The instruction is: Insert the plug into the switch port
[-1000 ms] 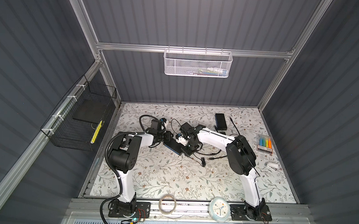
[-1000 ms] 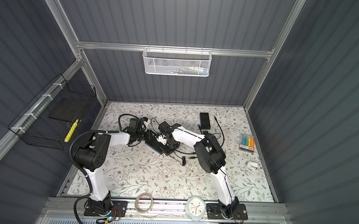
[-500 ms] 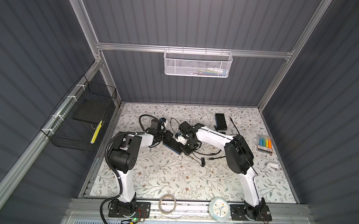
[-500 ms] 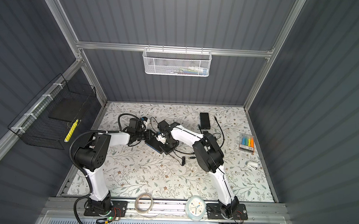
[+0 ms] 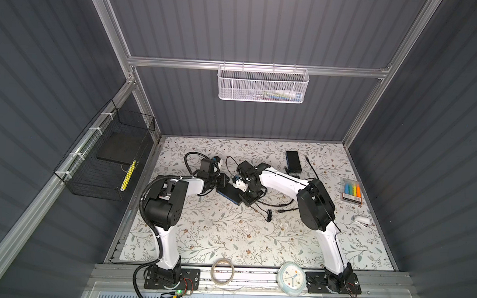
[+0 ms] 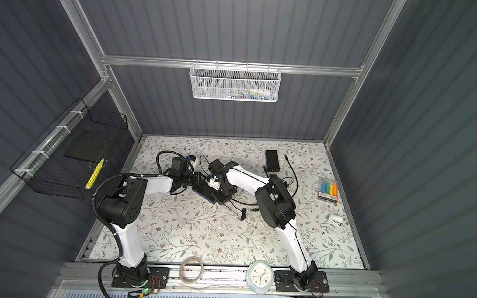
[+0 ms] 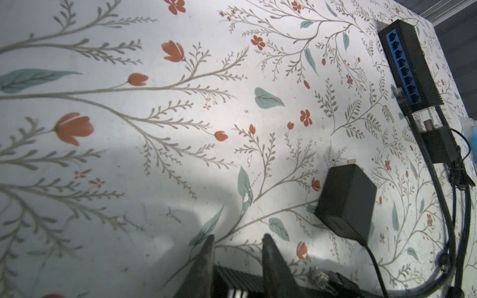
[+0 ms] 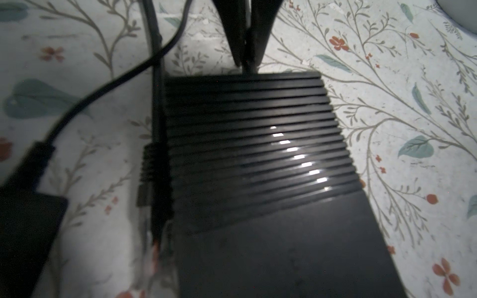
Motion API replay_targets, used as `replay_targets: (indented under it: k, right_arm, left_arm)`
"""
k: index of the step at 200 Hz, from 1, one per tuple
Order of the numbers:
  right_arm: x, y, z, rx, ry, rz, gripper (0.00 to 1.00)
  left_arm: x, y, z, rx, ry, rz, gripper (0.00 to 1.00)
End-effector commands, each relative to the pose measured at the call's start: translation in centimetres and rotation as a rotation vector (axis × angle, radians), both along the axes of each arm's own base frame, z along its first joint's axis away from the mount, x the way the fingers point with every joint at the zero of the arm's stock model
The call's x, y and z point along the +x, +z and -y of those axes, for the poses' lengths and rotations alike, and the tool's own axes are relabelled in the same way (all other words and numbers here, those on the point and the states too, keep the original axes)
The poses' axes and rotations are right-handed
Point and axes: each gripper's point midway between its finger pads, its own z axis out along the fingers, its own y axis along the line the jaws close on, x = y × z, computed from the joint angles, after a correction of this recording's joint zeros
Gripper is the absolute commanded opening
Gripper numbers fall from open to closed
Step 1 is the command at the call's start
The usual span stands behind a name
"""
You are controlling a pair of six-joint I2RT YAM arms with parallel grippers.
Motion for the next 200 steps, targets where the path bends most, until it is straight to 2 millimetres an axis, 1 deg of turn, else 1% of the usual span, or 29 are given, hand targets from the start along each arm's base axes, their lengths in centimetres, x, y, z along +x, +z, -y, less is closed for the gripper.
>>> replay_targets:
  k: [1, 61, 115, 139, 200]
  right_arm:
    - [5.3, 4.0, -6.1, 0.249, 0.001, 0.217, 0.00]
    - [5.4, 4.2, -6.6, 0.264, -0.005, 0.213, 0.00]
    - [5.3, 4.0, -6.7, 0.263, -0.007, 0.207, 0.00]
    - [5.5, 4.0, -6.8, 0.265, -0.008, 0.210, 0.00]
    - [6.0, 4.4, -7.3, 0.275, -0.008, 0.222, 0.00]
  left_arm:
    - [-6.3, -4.3, 2.9, -0.019, -0.112, -0.230, 0.31]
    - [-6.6, -4.6, 3.4, -0.017, -0.124, -0.232, 0.31]
    - [-7.2, -5.0, 4.0, 0.001, -0.138, -0.232, 0.31]
    - [-7.4, -5.1, 4.0, 0.004, -0.141, -0.234, 0.31]
    - [-8.0, -5.4, 5.0, -0.012, -0.160, -0.240, 0.31]
